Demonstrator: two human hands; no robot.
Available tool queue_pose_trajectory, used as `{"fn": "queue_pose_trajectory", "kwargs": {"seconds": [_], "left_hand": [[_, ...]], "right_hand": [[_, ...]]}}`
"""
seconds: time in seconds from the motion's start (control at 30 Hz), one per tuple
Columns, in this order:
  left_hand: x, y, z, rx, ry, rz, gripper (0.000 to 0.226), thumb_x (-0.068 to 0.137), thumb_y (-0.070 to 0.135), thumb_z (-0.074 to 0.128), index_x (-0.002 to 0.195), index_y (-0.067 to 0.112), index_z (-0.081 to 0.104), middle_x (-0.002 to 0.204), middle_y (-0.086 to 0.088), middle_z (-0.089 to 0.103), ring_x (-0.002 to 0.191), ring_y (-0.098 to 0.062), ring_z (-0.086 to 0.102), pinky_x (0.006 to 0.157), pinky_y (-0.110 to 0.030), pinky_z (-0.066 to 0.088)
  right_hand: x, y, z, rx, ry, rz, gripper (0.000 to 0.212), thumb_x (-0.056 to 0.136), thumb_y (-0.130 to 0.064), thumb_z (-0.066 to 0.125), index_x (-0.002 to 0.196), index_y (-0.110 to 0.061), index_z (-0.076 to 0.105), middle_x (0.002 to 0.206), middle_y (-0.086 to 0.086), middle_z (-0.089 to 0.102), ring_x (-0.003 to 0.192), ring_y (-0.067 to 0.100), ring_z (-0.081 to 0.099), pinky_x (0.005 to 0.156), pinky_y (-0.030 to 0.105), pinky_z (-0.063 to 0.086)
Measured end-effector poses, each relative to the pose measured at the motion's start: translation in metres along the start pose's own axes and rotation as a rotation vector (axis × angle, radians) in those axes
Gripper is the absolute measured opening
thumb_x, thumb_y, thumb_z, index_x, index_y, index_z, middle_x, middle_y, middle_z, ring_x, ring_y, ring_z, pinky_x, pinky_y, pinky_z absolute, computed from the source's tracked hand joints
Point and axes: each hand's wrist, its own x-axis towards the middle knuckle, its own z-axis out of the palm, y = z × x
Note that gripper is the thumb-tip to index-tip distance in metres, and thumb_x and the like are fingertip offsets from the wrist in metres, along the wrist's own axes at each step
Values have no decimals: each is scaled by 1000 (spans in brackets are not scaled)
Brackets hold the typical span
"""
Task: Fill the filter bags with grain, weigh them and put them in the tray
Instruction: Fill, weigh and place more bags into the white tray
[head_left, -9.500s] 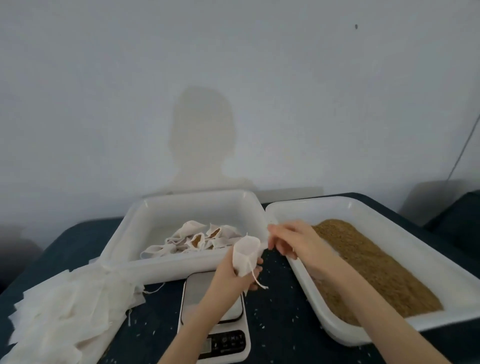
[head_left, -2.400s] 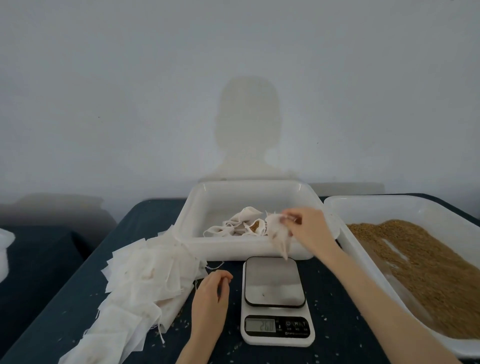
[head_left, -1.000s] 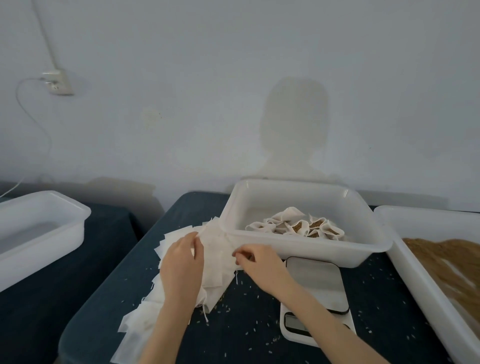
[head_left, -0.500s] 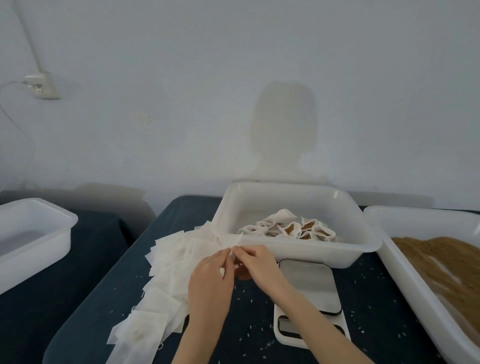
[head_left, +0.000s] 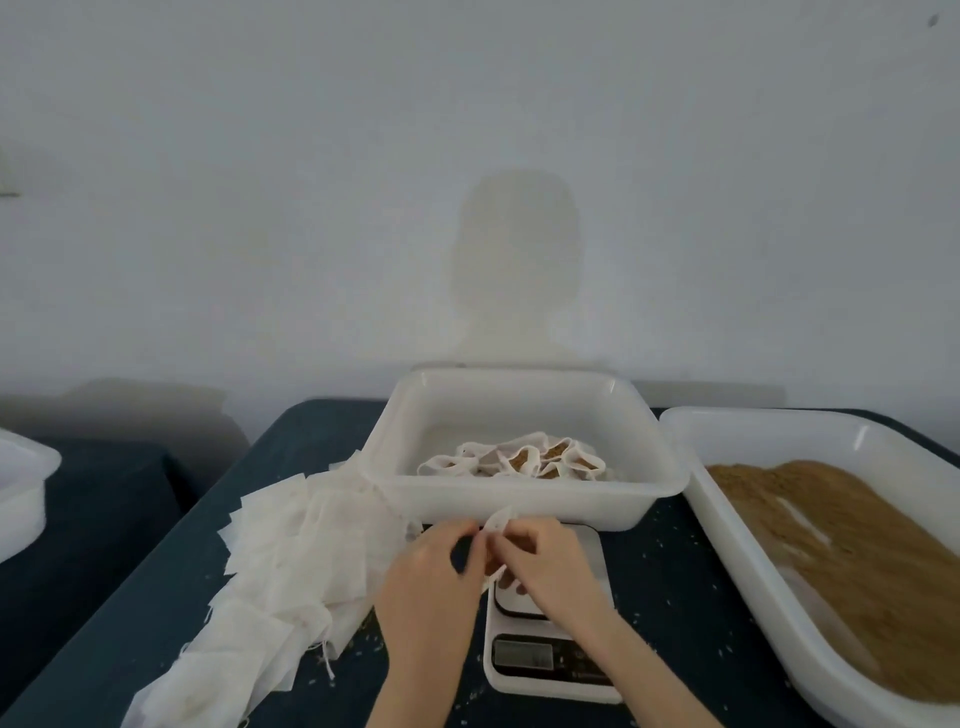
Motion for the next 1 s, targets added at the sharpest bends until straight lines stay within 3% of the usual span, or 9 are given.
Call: {"fn": "queue_pose_trajectory", "kwargs": {"seconds": [0.07, 0.23, 0.4, 0.47, 0.57, 0.67, 0.83, 0.9, 1.0], "left_hand": [[-1, 5, 2, 57, 30, 119, 5, 87, 35, 67, 87, 33, 72, 80, 18, 68, 62, 1, 55, 53, -6, 30], [-1, 18, 7, 174, -80, 142, 22, 95, 48, 45, 97, 38, 65, 82, 21, 58, 66, 1, 47, 48, -9, 26], [-1, 33, 7, 304, -69, 121, 17, 96, 44, 42, 86, 34, 51, 77, 17, 51, 61, -3, 45, 47, -11, 23], [-1, 38, 8, 294, -44, 151, 15, 94, 41, 46, 85, 32, 55, 76, 16, 54, 60, -3, 46, 48, -11, 24], [-2, 46, 11, 299, -43, 174, 17, 95, 42, 46, 89, 33, 59, 74, 16, 52, 59, -3, 45, 47, -9, 22], [-2, 52, 13, 315, -65, 179, 21, 96, 48, 40, 96, 35, 57, 78, 17, 49, 62, -3, 45, 46, -9, 19], [-2, 56, 13, 292, -81, 187, 15, 93, 49, 43, 85, 37, 47, 74, 18, 50, 60, -3, 46, 47, -8, 21], [-2, 59, 13, 271, -74, 192, 17, 93, 48, 43, 82, 36, 44, 72, 16, 51, 61, -3, 48, 48, -8, 25], [-2, 62, 13, 254, -69, 174, 19, 92, 49, 43, 80, 35, 44, 70, 15, 50, 62, -3, 49, 49, -10, 28]], "right_hand": [[-2, 3, -8, -22, 22, 25, 23, 94, -23, 57, 82, -10, 72, 65, -6, 69, 56, 3, 62, 53, 14, 47], [-6, 7, -20, -159, 61, 13, 24, 91, -25, 58, 76, -12, 70, 67, -2, 69, 64, 11, 65, 66, 24, 54], [-13, 10, -24, -582, 282, 115, 25, 85, -33, 51, 62, -25, 45, 58, -8, 48, 51, 7, 42, 52, 20, 38], [-16, 8, -25, -634, 305, 85, 15, 86, -30, 50, 75, -28, 40, 66, -11, 47, 53, 5, 42, 50, 18, 33], [-19, 8, -28, -669, 300, -75, 20, 87, -16, 50, 86, -28, 33, 86, -13, 43, 56, 6, 42, 48, 16, 32], [-20, 8, -38, -665, 274, -146, 19, 89, -13, 52, 85, -32, 52, 113, -19, 42, 70, 6, 55, 55, 14, 44], [-22, 12, -50, -712, 296, -141, 28, 96, -23, 46, 107, -37, 67, 135, -23, 44, 83, 2, 60, 58, 9, 38], [-25, 11, -50, -804, 281, -151, 31, 98, -27, 40, 115, -37, 63, 123, -19, 56, 84, 7, 63, 59, 14, 37], [-29, 7, -50, -880, 249, -169, 27, 99, -28, 36, 108, -33, 62, 92, -10, 63, 71, 8, 55, 49, 16, 24]]}}
